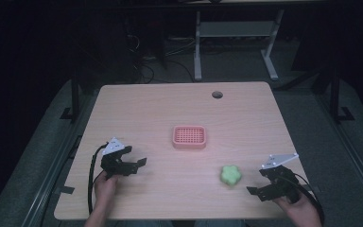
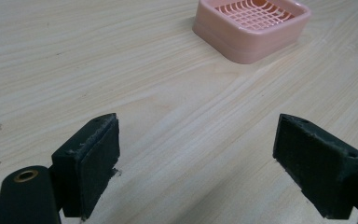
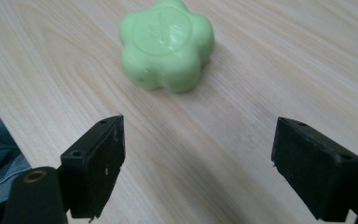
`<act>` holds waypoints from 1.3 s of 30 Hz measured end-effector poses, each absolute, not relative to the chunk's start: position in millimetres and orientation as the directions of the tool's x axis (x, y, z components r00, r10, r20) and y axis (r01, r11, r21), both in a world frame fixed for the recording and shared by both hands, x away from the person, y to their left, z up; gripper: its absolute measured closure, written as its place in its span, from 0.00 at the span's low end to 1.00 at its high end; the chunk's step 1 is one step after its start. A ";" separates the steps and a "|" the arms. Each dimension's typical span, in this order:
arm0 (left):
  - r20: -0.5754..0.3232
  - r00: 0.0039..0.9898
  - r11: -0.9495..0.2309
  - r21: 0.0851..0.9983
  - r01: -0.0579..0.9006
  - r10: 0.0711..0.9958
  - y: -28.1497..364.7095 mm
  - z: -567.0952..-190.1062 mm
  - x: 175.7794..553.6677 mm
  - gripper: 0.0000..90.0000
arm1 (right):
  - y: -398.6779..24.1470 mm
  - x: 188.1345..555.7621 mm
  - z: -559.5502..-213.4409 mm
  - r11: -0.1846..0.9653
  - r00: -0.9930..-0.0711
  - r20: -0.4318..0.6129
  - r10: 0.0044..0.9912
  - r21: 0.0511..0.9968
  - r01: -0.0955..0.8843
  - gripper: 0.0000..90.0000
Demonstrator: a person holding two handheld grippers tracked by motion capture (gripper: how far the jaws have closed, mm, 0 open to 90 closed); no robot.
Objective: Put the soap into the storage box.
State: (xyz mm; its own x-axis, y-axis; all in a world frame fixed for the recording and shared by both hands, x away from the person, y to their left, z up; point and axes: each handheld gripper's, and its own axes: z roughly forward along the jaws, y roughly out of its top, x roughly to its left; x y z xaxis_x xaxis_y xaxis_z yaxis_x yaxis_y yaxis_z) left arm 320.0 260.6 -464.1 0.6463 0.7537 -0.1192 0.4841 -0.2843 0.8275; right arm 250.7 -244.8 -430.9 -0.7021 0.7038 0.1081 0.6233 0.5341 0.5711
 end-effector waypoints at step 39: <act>-0.130 0.650 -0.271 0.835 0.479 0.749 263.6 -463.4 320.9 0.16 | -159.9 297.1 -427.8 0.761 -0.809 -0.006 0.588 0.343 0.551 0.17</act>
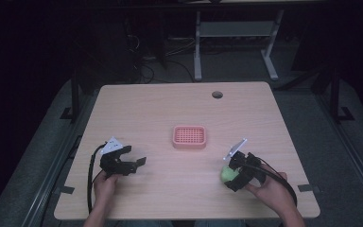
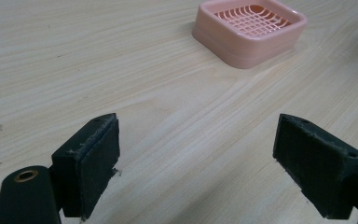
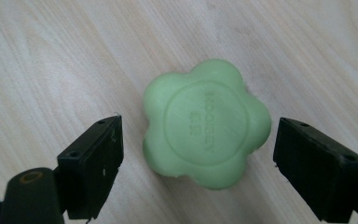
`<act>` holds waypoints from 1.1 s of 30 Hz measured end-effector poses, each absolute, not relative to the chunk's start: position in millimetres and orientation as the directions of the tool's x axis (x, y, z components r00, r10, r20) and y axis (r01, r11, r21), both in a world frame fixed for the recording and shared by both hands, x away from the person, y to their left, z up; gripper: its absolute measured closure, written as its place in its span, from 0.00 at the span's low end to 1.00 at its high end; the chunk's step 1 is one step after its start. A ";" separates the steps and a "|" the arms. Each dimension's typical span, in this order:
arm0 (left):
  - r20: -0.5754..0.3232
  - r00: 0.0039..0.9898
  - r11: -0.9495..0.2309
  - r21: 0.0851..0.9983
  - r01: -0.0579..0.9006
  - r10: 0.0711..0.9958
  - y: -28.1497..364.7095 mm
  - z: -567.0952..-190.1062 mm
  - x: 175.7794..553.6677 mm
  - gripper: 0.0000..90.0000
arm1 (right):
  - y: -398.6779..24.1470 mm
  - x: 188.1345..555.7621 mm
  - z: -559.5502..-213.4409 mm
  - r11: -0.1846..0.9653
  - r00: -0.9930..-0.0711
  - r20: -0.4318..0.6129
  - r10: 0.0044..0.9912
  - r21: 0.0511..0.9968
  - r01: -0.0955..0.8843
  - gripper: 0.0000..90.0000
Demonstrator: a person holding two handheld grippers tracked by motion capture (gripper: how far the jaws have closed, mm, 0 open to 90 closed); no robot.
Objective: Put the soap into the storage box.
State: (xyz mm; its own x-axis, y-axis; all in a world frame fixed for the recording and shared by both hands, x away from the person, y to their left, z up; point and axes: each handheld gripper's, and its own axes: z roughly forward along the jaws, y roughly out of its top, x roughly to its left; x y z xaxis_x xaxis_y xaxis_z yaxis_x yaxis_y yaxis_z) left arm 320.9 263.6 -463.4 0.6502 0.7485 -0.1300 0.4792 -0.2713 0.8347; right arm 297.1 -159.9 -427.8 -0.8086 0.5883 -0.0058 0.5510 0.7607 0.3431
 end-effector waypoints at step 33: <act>-0.139 0.648 -0.261 0.836 0.482 0.749 263.8 -463.3 320.8 0.16 | -143.7 315.2 -444.1 0.789 -0.809 0.001 0.588 0.216 0.575 0.26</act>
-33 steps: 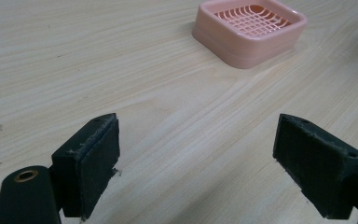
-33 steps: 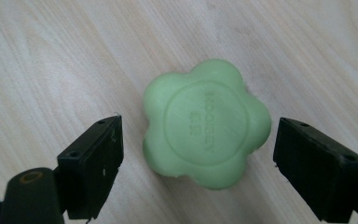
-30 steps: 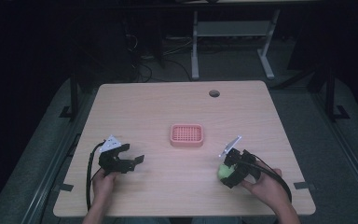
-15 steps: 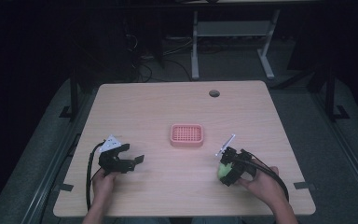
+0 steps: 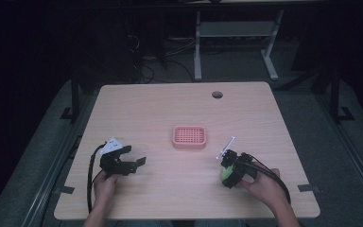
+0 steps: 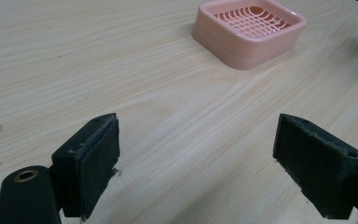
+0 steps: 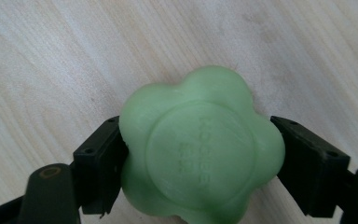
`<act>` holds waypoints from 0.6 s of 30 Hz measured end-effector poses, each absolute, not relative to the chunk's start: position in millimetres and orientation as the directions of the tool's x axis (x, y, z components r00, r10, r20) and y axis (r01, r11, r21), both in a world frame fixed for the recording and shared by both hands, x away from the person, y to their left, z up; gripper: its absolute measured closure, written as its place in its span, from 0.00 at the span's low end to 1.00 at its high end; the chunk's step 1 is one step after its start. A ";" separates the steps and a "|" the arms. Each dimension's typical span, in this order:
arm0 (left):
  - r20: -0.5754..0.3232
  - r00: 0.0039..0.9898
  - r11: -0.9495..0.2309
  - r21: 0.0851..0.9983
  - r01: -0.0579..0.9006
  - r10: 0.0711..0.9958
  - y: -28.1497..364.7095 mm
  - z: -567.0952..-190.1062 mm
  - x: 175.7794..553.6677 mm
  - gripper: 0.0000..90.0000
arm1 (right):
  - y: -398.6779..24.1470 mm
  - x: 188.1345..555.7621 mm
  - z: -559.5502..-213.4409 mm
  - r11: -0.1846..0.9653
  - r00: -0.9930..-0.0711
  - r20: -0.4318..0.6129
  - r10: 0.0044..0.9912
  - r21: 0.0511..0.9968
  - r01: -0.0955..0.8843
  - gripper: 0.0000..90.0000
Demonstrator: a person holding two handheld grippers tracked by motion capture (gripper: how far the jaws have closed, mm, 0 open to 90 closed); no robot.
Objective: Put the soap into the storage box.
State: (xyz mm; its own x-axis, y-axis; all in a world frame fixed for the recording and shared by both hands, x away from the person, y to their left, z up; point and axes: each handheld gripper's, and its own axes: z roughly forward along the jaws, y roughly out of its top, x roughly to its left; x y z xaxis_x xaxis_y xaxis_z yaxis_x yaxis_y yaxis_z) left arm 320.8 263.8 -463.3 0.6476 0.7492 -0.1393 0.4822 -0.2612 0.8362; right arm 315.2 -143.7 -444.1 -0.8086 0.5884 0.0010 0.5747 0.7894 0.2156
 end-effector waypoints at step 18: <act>-0.141 0.647 -0.259 0.837 0.483 0.749 263.6 -463.3 320.7 0.16 | -142.6 315.0 -441.2 0.804 -0.823 0.003 0.568 0.213 0.556 0.29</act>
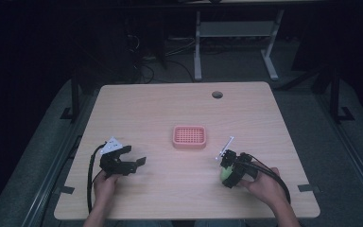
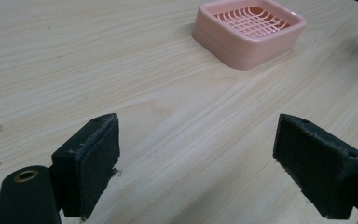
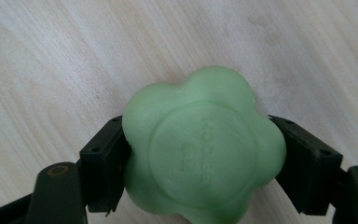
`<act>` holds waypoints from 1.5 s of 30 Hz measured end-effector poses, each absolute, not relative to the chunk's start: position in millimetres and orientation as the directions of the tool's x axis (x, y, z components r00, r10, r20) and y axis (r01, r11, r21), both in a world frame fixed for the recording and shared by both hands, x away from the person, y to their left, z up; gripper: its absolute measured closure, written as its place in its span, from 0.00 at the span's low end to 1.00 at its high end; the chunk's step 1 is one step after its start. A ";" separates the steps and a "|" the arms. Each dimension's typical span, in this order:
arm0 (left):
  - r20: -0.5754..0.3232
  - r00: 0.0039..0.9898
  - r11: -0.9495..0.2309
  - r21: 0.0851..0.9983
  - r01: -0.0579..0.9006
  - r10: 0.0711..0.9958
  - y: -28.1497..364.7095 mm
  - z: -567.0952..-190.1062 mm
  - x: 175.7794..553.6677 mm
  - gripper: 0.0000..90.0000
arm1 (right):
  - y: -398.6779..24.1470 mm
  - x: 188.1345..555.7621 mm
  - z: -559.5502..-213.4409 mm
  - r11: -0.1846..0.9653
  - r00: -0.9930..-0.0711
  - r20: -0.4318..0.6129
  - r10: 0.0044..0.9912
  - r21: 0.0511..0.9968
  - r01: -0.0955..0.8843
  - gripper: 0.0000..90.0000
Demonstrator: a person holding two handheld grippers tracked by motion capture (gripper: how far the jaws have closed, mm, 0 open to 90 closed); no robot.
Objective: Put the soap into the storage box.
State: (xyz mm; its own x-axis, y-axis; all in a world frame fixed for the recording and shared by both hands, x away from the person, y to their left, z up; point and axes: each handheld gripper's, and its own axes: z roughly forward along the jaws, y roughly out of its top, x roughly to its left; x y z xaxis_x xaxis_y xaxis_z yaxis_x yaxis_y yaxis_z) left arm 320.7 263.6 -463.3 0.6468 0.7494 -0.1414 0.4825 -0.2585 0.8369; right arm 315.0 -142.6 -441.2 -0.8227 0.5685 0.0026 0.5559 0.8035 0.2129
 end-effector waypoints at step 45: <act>-0.159 0.643 -0.238 0.841 0.486 0.750 265.7 -463.3 320.9 0.16 | -125.6 368.1 -393.9 0.798 -0.834 0.024 0.552 0.276 0.536 0.29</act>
